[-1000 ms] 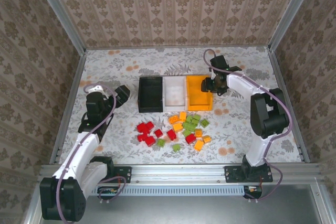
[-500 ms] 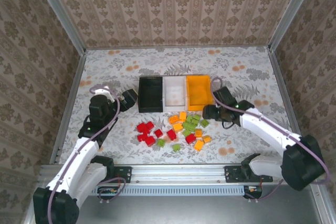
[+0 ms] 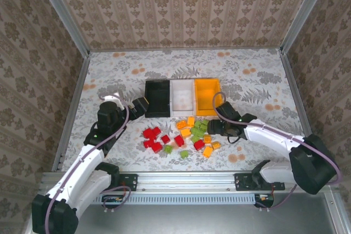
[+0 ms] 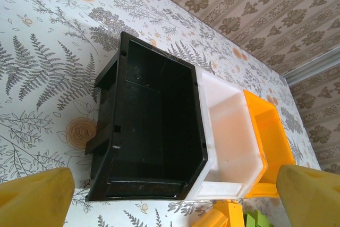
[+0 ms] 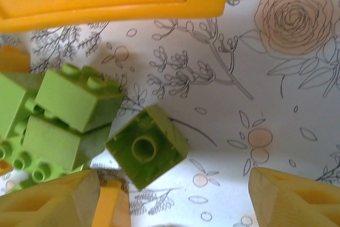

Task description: Sort the legos into containers by color

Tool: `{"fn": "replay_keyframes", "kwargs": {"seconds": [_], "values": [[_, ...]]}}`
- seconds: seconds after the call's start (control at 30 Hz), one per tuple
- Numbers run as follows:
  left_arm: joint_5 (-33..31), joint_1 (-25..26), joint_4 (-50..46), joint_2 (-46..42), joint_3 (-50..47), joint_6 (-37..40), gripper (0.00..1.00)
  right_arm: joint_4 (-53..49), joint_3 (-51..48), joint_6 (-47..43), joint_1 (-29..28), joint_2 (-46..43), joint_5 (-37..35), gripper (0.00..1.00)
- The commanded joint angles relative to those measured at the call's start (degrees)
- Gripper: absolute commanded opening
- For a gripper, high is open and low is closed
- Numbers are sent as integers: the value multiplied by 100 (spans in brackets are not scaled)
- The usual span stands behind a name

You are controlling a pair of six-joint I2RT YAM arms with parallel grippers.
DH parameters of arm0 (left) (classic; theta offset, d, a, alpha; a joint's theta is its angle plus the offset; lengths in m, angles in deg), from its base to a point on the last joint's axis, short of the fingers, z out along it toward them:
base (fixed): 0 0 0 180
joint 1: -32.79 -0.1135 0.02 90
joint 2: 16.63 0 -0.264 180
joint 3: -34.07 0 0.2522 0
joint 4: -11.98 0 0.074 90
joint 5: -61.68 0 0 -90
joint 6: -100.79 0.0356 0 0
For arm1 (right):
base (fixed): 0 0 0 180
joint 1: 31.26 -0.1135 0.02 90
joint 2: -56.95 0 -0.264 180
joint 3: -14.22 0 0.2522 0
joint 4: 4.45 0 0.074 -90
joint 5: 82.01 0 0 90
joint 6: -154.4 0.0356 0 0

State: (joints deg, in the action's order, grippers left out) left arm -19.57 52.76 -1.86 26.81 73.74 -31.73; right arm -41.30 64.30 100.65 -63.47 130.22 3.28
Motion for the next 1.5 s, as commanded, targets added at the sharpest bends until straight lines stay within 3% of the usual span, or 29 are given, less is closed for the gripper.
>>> {"fn": "replay_keyframes", "kwargs": {"seconds": [0.0,0.17,0.33,0.6,0.83,1.03,1.17,1.3,1.47], "values": [[-102,42,-10,6,-69,-106,100,123,244,90,-31,320,-346,76],[-140,51,-42,8,-87,-65,100,-24,278,214,2,609,-460,74],[-136,51,8,15,-104,-93,100,-280,38,418,245,344,-889,70],[-153,51,22,59,-122,-94,100,286,104,-80,103,192,-41,74],[-190,51,14,55,-130,-91,100,191,271,-86,21,732,-122,72],[-190,51,-17,55,-106,-106,100,204,251,71,77,975,-370,64],[-198,51,-31,63,-108,-103,100,286,184,25,255,917,-330,50],[-213,51,-62,72,-91,-83,100,255,191,-167,284,690,-241,33],[-186,51,-408,111,82,89,100,-183,475,-430,285,-148,-111,25]]}}
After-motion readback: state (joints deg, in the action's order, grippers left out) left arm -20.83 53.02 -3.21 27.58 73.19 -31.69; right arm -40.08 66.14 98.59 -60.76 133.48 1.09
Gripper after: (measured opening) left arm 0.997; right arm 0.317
